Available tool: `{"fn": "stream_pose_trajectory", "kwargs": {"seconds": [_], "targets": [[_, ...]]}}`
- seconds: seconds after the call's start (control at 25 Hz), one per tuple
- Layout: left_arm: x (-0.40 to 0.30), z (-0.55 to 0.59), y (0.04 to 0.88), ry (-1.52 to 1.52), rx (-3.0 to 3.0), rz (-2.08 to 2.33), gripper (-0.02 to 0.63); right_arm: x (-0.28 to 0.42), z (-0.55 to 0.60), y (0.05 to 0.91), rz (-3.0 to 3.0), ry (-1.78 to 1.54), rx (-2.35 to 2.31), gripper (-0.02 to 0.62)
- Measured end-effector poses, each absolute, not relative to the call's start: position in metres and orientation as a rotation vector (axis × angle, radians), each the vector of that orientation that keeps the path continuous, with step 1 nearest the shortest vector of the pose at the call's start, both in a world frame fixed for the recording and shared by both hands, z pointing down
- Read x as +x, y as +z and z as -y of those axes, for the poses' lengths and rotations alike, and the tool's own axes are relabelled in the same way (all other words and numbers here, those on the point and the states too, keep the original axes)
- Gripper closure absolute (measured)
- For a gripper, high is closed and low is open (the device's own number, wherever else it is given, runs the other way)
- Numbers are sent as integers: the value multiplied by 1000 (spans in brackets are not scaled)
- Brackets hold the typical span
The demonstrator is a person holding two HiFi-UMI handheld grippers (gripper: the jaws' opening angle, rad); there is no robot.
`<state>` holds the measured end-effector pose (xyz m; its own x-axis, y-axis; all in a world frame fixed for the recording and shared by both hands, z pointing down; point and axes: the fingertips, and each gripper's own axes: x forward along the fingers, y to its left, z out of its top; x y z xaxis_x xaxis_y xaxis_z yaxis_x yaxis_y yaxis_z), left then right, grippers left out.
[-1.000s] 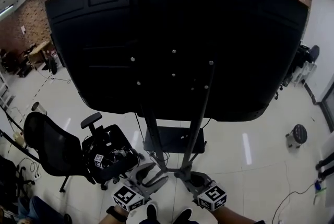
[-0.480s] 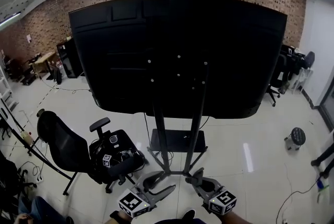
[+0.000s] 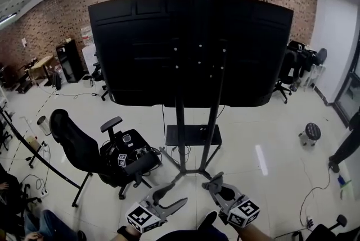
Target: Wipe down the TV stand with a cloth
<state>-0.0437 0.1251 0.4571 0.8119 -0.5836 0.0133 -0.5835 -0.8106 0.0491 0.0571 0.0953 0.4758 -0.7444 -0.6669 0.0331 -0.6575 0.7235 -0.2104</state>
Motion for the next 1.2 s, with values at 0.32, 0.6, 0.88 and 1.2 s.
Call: {"fn": "stream_pose_trajectory", "kwargs": {"seconds": [0.32, 0.6, 0.88, 1.2], "targets": [[-55, -167, 457, -44, 2957, 923, 304, 46, -154, 469, -2886, -290, -1125, 563], [-46, -179, 457, -75, 2946, 907, 304, 54, -169, 468, -2872, -279, -1131, 563], [-35, -174, 452, -73, 2954, 909, 304, 65, -169, 473, -2874, -304, -1128, 563], [-34, -167, 447, -79, 2966, 938, 304, 70, -156, 462, -2839, -267, -1103, 563]]}}
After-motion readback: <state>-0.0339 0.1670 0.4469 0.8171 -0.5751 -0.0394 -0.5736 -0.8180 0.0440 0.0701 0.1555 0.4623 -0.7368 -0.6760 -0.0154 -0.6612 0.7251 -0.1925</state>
